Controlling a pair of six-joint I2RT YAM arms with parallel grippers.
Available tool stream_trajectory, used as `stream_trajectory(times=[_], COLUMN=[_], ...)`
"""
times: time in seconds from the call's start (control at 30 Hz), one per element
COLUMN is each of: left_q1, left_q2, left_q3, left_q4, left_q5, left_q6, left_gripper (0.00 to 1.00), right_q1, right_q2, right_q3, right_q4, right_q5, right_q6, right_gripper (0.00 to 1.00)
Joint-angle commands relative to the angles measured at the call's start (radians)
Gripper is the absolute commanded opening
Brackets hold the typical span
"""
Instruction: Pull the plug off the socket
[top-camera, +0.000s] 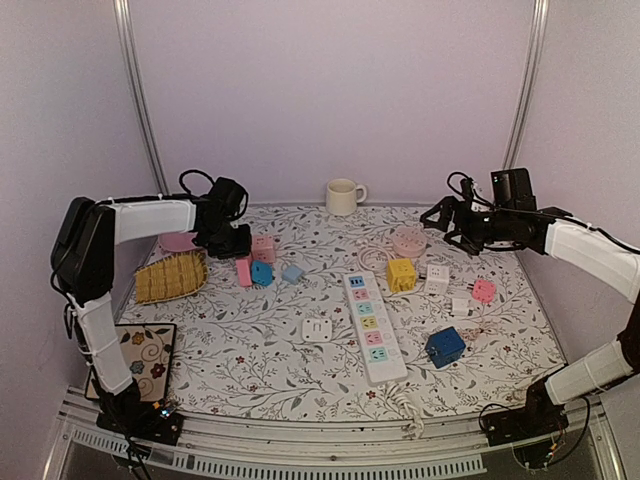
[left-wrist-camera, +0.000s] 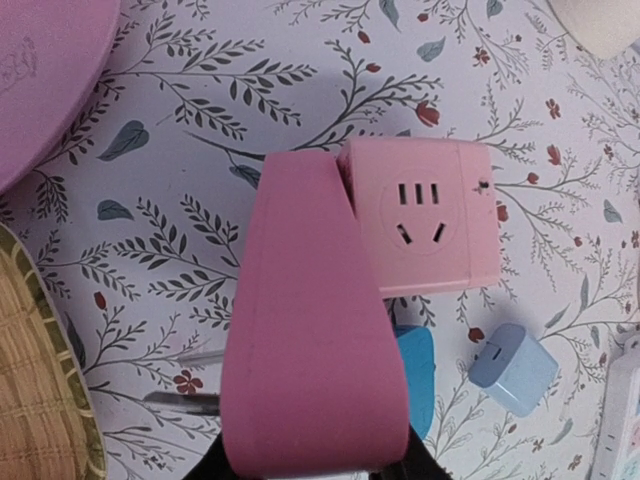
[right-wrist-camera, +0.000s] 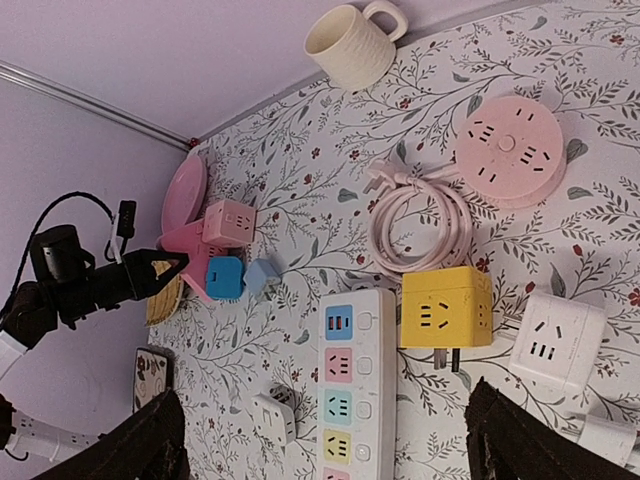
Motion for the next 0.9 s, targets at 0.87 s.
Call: stream_trajectory(times=[0.87], left_q1=[-0.283], left_q2=[-0.486], left_q3=[-0.257], left_q4=[0.316], left_q5=[0.206], left_q6=[-0.140], left_gripper=[0.00], right_q1=[0.320], right_q2=[0.329], right_q3=[0.254], right_q4=[0.201], right_q5=[-0.122], right_q6=[0.142], right_gripper=[0.99])
